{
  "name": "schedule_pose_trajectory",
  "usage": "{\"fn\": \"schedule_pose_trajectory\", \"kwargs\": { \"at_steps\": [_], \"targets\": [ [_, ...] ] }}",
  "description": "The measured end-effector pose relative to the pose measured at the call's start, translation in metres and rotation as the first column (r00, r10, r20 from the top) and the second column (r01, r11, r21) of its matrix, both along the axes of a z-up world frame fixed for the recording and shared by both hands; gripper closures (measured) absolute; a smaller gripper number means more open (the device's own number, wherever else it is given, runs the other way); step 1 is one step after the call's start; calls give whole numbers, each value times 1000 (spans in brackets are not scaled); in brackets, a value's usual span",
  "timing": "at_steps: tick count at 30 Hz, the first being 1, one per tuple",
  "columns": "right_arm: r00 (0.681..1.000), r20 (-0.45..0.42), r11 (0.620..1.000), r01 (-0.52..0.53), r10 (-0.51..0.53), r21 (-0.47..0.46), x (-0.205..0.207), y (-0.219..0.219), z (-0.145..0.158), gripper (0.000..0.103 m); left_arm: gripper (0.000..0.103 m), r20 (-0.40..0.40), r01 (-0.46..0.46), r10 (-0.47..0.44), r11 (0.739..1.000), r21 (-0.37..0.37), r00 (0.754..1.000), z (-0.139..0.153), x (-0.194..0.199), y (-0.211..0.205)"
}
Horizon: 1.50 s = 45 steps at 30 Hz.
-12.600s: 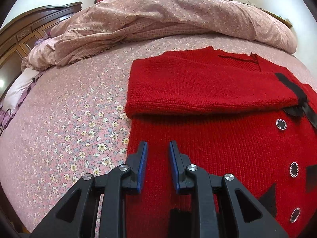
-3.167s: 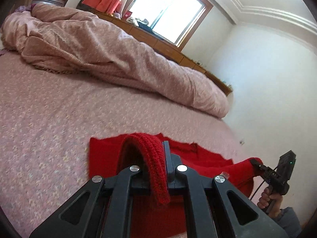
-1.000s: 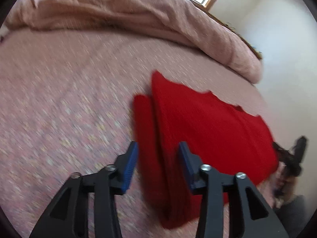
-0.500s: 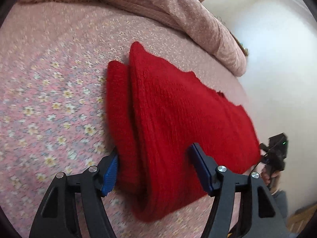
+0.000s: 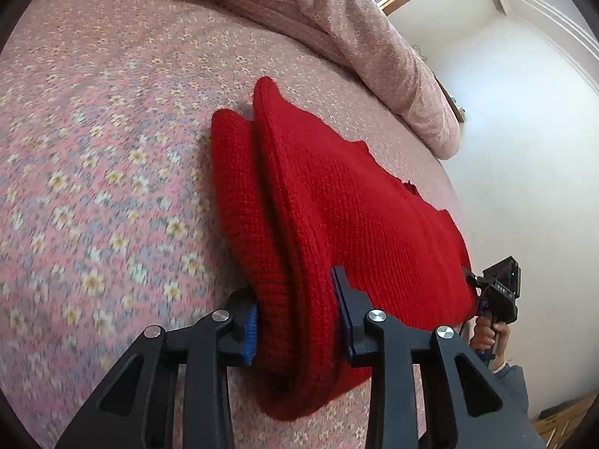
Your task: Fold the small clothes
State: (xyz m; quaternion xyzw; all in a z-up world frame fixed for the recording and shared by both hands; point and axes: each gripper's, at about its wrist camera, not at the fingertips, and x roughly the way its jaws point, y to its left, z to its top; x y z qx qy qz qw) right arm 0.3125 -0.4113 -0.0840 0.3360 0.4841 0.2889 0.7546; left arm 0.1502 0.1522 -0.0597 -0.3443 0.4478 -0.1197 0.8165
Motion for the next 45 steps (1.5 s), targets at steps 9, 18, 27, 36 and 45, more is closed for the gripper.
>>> {"fn": "schedule_pose_trajectory", "kwargs": {
  "at_steps": [9,18,27,36,45],
  "targets": [
    [995,96,998,-20,25,-58,-3,9,32,83,74,24,-100,97,976,192,995,44,-34,-14],
    [998,65,1000,23,-22,-17,-7,0,32,83,74,68,83,-106,956,283,992,95,14,-137],
    [995,96,998,11,-5,-63,-9,7,42,83,76,-49,158,-152,891,425,987,54,61,-232],
    [995,100,994,15,-4,-104,-8,15,43,83,87,-1,103,-115,889,447,993,61,49,-236],
    [996,87,994,19,-10,-112,-7,11,38,83,103,44,65,-88,922,381,995,64,29,-237]
  ]
}}
